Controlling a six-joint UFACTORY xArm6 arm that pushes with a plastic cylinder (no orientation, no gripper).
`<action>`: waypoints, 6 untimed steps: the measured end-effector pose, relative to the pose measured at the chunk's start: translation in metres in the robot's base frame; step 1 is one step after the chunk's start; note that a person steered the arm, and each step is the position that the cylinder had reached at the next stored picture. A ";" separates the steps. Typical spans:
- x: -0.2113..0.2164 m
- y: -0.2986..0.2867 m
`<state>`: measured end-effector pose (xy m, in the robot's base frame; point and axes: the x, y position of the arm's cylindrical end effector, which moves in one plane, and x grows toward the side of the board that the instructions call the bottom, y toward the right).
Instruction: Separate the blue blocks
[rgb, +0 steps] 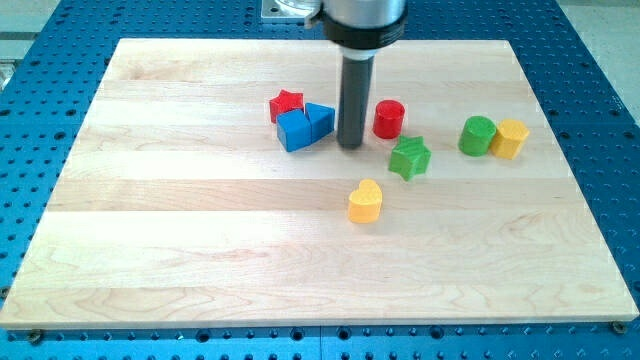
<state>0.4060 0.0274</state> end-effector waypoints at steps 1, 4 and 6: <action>0.000 -0.034; -0.007 -0.039; -0.056 0.031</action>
